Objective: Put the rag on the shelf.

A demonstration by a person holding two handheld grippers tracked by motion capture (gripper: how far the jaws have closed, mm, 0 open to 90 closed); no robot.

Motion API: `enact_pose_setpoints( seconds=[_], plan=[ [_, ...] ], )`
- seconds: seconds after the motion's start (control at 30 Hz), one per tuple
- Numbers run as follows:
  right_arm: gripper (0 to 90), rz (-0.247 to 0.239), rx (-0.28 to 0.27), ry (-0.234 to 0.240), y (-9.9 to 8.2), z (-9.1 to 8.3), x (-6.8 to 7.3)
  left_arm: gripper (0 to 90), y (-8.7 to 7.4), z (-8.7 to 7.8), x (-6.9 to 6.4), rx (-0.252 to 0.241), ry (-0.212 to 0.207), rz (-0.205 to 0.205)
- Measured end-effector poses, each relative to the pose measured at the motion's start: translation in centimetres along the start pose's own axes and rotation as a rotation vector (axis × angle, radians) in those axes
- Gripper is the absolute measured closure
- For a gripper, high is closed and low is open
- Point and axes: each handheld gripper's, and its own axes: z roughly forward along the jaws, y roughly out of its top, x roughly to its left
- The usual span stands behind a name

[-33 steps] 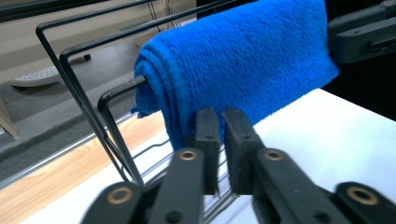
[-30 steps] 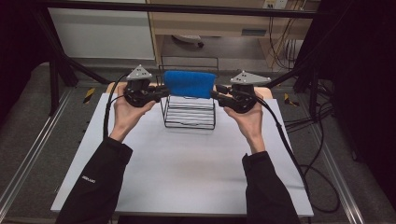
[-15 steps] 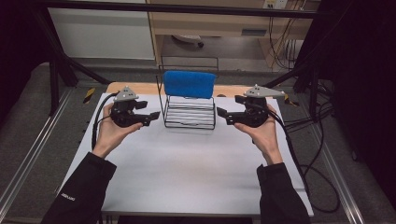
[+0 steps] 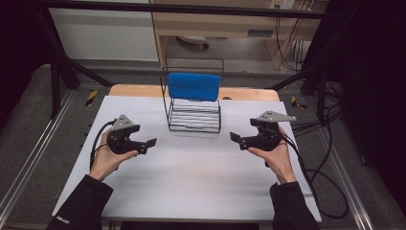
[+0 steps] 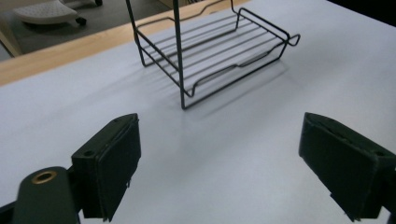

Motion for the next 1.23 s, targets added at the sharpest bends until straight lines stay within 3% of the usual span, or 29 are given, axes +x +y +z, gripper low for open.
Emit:
enact_pose_setpoints(
  seconds=[0.27, 0.43, 0.63, 0.93, 1.23],
  plan=[
    [0.7, 0.024, 0.061, 0.014, -4.2, 0.1, -0.6, 9.2, -3.4, -0.3, 0.0, 0.018, 0.016, -0.008],
    [0.7, 0.038, 0.101, 0.017, -7.1, 0.0, -1.1, 9.0, -5.8, -0.6, 0.5, 0.034, 0.027, -0.034],
    [0.7, 0.041, 0.121, 0.011, -10.1, -1.0, -1.9, 9.1, -7.6, -1.0, 0.7, 0.06, 0.033, -0.016],
    [0.7, 0.058, 0.14, 0.034, -12.7, -2.8, -3.0, 9.1, -9.2, -1.7, 0.8, 0.07, 0.026, 0.0],
    [0.7, 0.054, 0.157, 0.018, -13.4, -3.2, -3.1, 9.1, -10.0, -2.1, 0.8, 0.084, 0.029, -0.004]
  ],
)
